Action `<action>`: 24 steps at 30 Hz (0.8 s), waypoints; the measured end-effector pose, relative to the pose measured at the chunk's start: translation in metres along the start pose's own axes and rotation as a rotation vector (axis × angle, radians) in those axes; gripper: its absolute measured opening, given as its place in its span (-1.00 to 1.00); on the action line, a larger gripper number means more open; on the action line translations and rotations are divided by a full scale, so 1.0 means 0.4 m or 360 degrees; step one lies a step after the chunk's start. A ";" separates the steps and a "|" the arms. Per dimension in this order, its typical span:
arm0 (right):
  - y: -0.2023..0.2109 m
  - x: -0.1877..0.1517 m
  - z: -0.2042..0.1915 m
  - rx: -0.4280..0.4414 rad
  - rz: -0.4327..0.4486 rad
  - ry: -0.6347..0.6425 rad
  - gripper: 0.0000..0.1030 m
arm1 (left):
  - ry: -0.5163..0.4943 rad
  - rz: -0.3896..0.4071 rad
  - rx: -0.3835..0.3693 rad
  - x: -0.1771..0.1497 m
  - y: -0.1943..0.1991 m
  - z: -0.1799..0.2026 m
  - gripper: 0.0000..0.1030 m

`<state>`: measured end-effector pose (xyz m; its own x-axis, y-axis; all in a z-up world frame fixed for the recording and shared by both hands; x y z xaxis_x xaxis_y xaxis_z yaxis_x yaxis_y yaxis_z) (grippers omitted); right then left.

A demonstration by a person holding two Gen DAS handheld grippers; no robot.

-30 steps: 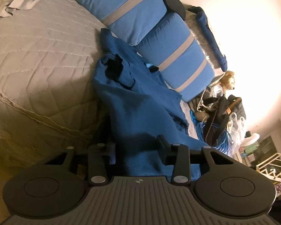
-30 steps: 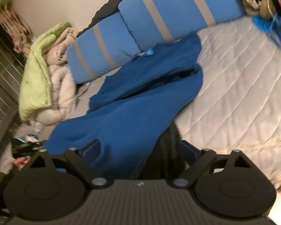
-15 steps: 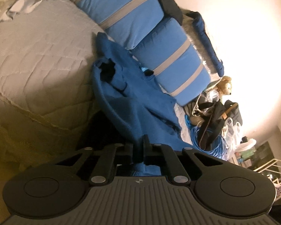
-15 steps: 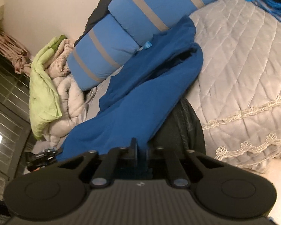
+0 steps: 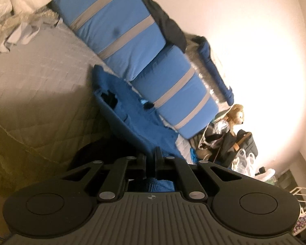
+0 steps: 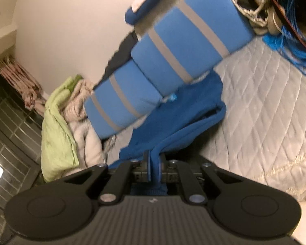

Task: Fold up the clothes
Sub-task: 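Grasp the dark blue sweatshirt hem with both grippers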

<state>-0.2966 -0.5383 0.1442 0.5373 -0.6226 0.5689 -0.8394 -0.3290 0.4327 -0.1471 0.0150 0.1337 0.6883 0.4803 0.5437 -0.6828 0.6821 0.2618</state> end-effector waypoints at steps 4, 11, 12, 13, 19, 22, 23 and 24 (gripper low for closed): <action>0.035 0.028 -0.010 0.0031 0.0062 -0.0039 -0.87 | 0.0009 0.0055 0.0008 0.006 0.038 0.023 -0.88; 0.095 -0.003 -0.021 0.0093 0.0050 -0.0111 -0.87 | 0.0039 0.0113 0.0012 0.004 0.090 0.058 -0.88; 0.100 -0.005 -0.018 0.0092 0.0053 -0.0123 -0.87 | 0.0031 0.0103 0.0017 0.007 0.081 0.054 -0.88; 0.099 -0.005 -0.015 0.0090 0.0054 -0.0133 -0.87 | 0.0023 0.0094 0.0022 0.012 0.069 0.048 -0.88; 0.041 0.028 0.010 0.0053 0.0037 -0.0154 -0.87 | -0.0191 0.0095 0.0041 0.051 0.014 0.045 -0.87; 0.011 0.053 0.014 0.0029 0.0036 -0.0137 -0.87 | -0.0361 0.0082 0.0091 0.068 -0.016 0.063 -0.87; 0.002 0.063 0.015 0.0021 0.0040 -0.0132 -0.87 | -0.0399 0.0074 0.0103 0.074 -0.026 0.067 -0.87; -0.007 0.072 0.016 0.0013 0.0043 -0.0126 -0.87 | -0.0418 0.0066 0.0110 0.081 -0.036 0.068 -0.87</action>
<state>-0.2794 -0.5598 0.1551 0.5065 -0.6855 0.5231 -0.8543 -0.3168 0.4121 -0.1215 0.0056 0.1693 0.5782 0.3416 0.7410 -0.7306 0.6211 0.2838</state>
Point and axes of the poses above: each gripper's, at about its wrist camera, not at the fingertips, and y roughly against the way its jaws point, z to its right, x to its top, the point moved 7 cm from there along -y, roughly the way its jaws point, and after that the axes turned 8 degrees about -x, right-handed, at the moved point
